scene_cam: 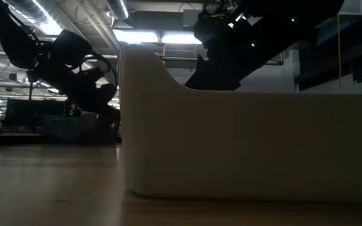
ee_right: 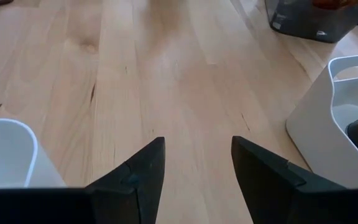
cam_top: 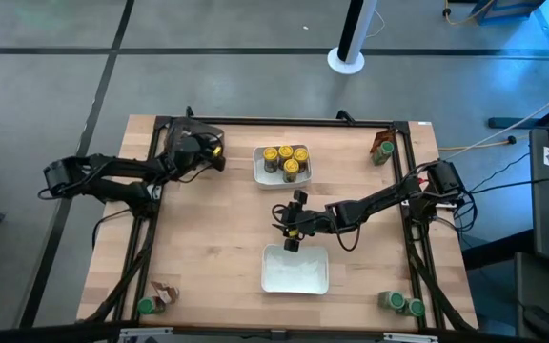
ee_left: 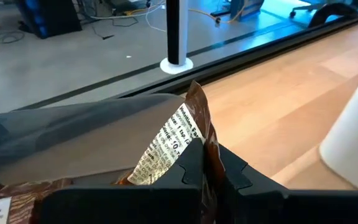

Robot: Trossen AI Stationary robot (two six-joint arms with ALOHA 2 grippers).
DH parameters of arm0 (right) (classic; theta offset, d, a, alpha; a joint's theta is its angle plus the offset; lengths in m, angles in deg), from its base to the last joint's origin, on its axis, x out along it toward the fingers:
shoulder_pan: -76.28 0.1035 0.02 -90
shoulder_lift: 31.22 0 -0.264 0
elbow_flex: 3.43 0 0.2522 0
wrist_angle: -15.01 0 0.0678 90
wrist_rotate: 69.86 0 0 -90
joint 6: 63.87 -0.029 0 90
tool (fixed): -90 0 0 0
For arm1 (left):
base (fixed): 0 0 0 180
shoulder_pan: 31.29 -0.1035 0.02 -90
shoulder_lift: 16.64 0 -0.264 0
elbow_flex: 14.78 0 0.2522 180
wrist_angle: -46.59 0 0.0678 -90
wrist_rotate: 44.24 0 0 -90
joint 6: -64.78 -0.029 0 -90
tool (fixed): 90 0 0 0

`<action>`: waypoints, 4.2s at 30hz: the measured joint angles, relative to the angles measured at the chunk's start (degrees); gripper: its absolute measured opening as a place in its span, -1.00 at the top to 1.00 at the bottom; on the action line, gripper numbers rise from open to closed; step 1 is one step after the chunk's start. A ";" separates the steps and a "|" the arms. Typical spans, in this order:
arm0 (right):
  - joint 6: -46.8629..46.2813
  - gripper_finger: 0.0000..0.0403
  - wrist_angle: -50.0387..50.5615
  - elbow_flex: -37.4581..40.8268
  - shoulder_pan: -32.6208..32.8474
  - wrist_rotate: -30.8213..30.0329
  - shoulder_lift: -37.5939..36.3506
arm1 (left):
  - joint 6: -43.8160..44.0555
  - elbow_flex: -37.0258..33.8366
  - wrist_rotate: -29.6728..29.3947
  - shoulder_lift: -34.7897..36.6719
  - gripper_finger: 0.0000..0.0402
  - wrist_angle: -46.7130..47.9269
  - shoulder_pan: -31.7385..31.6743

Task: Sort spices by type
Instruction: Put the orange seasoning pack into the black bin, then put the seasoning pack into the black bin

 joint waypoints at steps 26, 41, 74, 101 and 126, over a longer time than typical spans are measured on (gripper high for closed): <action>0.02 0.09 0.01 0.00 0.00 -0.02 0.00 | -8.46 0.98 0.46 10.91 0.18 5.74 0.40; 1.80 0.09 15.40 -2.18 0.02 -2.13 -12.26 | -3.02 0.93 12.71 17.51 0.18 6.50 17.61; -18.15 0.09 59.21 -2.32 -47.80 -6.49 -34.32 | 0.46 0.87 12.56 11.76 0.18 6.28 27.52; -25.51 0.09 73.29 -10.29 -62.42 -8.18 -19.40 | -0.38 0.86 12.60 11.78 0.18 6.26 27.52; -30.36 0.09 69.00 -5.14 -63.79 -5.48 -19.28 | -0.06 0.82 12.65 11.78 0.18 6.32 27.76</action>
